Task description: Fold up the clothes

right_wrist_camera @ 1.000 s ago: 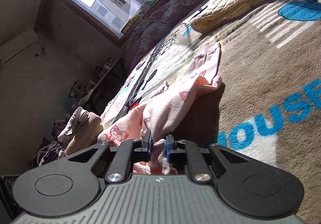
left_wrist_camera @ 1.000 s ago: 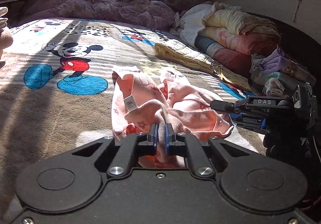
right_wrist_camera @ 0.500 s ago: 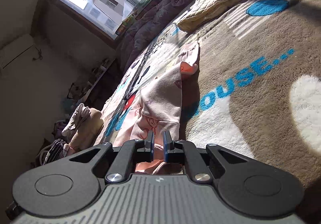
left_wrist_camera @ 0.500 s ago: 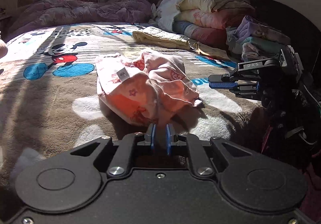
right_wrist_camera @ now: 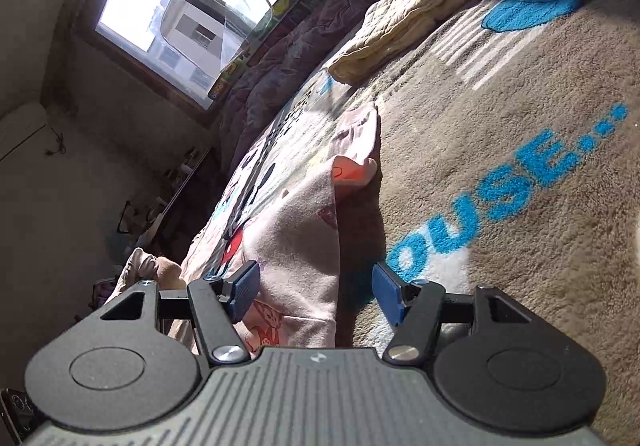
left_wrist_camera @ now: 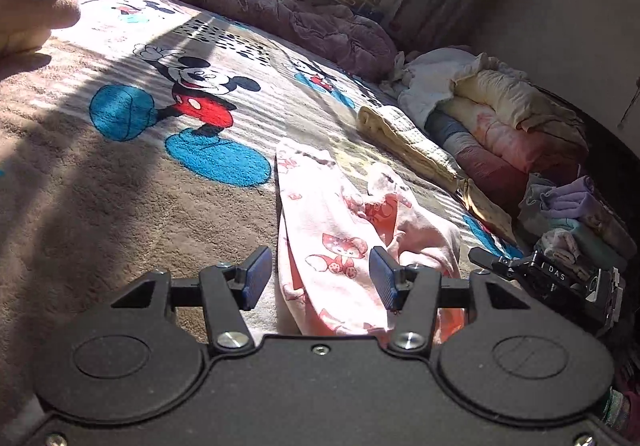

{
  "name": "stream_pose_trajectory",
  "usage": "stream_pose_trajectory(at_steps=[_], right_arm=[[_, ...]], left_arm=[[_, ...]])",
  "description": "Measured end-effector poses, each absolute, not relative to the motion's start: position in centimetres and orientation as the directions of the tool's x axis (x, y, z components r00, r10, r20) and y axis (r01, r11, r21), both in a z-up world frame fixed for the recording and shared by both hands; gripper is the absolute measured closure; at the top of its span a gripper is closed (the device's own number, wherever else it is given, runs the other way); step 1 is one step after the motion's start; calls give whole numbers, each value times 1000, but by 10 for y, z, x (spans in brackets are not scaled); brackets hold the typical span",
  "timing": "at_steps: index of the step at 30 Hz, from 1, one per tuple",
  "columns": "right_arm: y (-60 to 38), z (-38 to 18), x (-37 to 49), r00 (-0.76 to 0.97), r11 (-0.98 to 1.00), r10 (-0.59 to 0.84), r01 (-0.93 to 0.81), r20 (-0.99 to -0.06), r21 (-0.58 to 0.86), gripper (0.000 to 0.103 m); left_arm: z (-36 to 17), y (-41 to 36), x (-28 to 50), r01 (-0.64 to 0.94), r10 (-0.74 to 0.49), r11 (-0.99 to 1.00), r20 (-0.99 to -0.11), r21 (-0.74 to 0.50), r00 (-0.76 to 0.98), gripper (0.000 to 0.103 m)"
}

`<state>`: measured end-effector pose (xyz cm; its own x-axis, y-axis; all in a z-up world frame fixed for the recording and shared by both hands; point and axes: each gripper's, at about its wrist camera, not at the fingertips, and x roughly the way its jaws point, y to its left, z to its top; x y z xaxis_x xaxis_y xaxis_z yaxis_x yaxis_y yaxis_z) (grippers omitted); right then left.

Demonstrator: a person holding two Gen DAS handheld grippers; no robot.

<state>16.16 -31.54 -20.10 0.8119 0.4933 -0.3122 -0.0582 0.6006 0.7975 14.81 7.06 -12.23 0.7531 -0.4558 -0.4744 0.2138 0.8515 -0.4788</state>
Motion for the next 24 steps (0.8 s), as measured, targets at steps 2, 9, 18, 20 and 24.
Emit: stream_pose_trajectory(at_steps=[2,9,18,20,24], right_arm=[[-318,-202,172,812,581,503,-64,-296,812,40],[-327,-205,208,799,495,557,-102,-225,863,36],[-361,-218,274,796,424,570,-71,-205,903,36],[-361,-219,292,776,445,590,-82,-223,892,37],[-352,-214,319,737,516,613,-101,-285,851,37]], left_arm=[[-129,73,169,199,-467,841,-491,-502,736,50],[-145,74,235,195,-523,802,-506,-565,686,50],[-162,80,310,152,-604,728,-519,-669,605,50],[-164,83,328,147,-633,698,-507,-701,585,50],[-164,80,355,173,-664,678,-494,-714,562,50]])
